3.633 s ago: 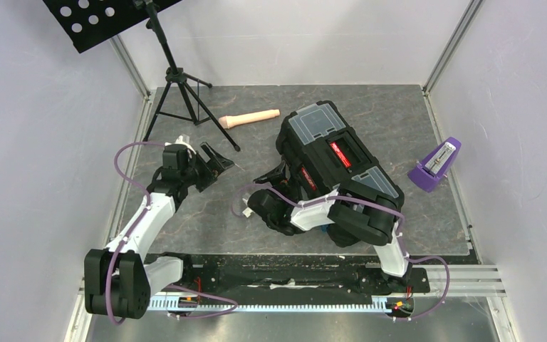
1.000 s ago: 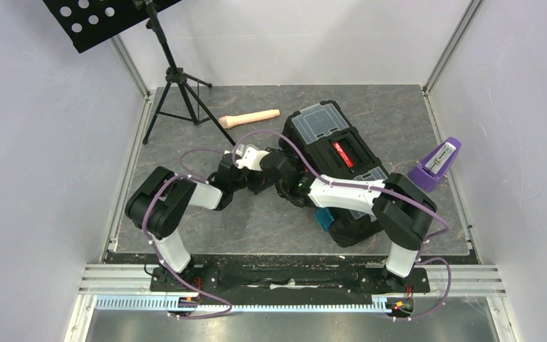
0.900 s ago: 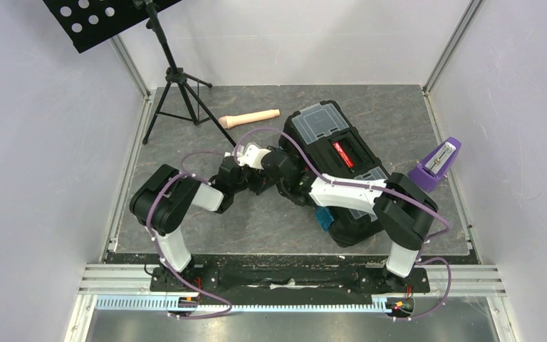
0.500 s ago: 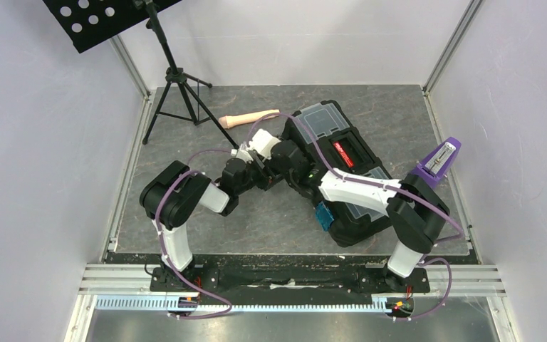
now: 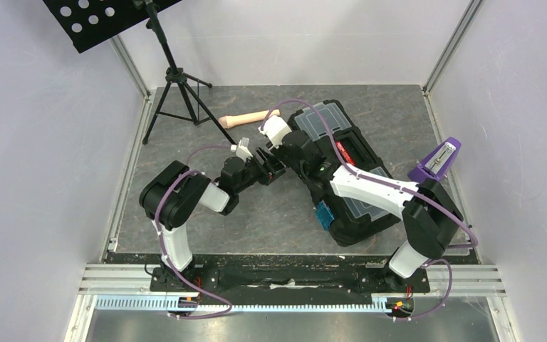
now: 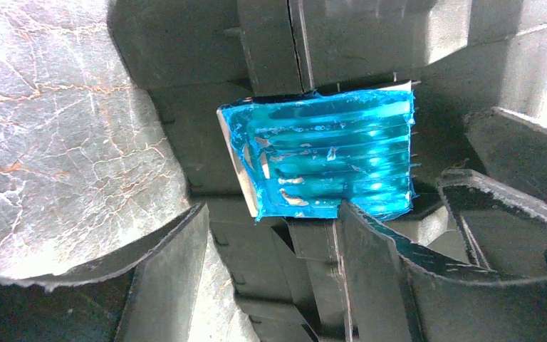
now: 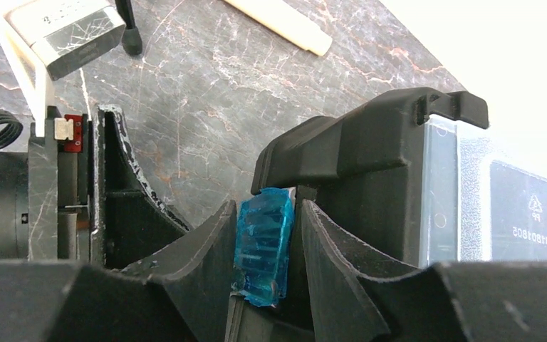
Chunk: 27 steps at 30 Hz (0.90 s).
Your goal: Pack the tool kit
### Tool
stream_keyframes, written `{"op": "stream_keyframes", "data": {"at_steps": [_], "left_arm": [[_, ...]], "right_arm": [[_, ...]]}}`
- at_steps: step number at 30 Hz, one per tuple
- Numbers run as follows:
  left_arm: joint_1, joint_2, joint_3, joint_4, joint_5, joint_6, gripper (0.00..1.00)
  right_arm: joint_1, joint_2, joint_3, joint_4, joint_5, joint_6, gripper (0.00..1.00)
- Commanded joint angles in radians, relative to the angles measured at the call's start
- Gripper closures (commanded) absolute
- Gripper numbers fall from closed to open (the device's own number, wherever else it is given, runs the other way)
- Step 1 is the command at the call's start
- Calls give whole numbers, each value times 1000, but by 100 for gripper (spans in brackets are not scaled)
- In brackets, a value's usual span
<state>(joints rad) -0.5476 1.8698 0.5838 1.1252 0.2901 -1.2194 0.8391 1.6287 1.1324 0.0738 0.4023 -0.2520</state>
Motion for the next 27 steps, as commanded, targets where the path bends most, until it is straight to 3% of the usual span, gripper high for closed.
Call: {"op": "stream_keyframes", "data": {"at_steps": [1, 8, 18, 27], "left_arm": [[-7, -46, 27, 52, -11, -20, 27], [-7, -47, 32, 48, -11, -20, 27], [-7, -46, 34, 47, -9, -16, 27], [-8, -38, 39, 51, -11, -11, 27]], "right_arm": [[-61, -16, 54, -152, 2, 48, 59], [-101, 57, 139, -280, -114, 110, 61], [-101, 142, 268, -485, -49, 156, 65], [-99, 166, 353, -636, 40, 234, 62]]}}
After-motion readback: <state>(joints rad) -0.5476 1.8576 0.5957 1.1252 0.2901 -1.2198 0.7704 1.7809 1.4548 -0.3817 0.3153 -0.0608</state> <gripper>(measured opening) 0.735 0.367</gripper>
